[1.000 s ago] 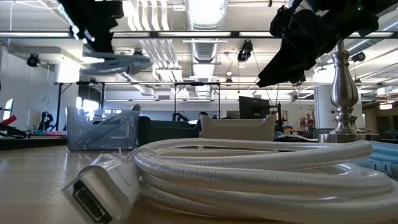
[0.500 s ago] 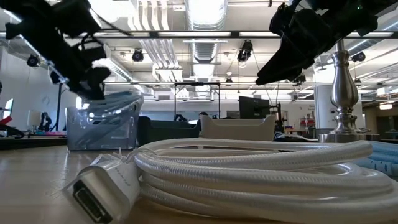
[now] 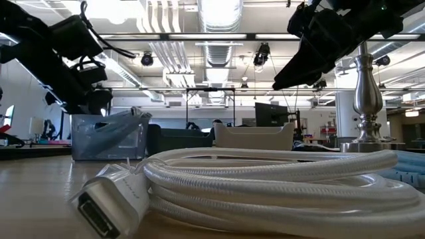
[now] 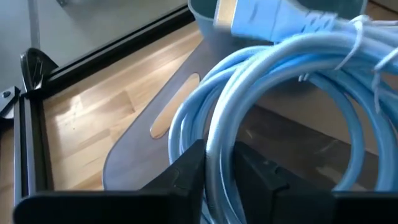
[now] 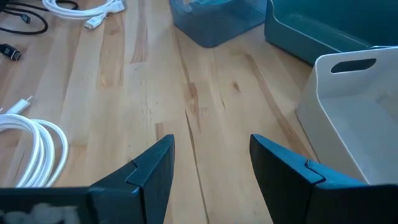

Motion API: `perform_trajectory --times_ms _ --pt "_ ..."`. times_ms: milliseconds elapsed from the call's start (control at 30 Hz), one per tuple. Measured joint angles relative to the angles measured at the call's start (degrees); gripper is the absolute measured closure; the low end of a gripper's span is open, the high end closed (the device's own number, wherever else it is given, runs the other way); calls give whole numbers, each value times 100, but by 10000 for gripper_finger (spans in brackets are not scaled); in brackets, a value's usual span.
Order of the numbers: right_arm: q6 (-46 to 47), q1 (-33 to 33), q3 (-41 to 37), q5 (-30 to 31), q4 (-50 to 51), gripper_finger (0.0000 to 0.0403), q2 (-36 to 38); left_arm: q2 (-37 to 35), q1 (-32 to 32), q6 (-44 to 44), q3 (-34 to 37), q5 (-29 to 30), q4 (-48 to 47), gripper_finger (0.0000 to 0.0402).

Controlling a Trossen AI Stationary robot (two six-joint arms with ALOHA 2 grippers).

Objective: Pick & Place USB Port
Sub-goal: Put the top blue HDMI cable into the gray bin, then put the blue HDMI cable into the gray bin

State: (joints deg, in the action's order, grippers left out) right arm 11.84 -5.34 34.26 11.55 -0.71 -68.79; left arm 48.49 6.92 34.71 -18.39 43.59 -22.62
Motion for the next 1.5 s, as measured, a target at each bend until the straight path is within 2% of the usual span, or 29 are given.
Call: perform_trajectory --times_ms 333,467,667,867,1033,1233,1500 --pt "17 0 0 -10 6 197 0 0 4 -4 -166 1 4 245" --pt "90 -6 0 -369 5 197 0 0 4 -262 -447 3 -3 232" --pt "329 -226 2 -589 128 197 0 0 0 -753 -1083 -49 30 230" --pt "686 -820 2 -614 751 197 -4 0 -2 -1083 -1532 -280 175 229" --pt "1260 -1509 2 -697 1125 197 -145 2 -2 -1116 -1567 -360 274 229" --pt "871 -2253 4 -1030 1067 197 -638 4 -2 -1177 -1397 -358 309 229" --pt "673 -2431 200 -1005 930 197 -1475 4 -2 -1181 -1329 -355 426 229"
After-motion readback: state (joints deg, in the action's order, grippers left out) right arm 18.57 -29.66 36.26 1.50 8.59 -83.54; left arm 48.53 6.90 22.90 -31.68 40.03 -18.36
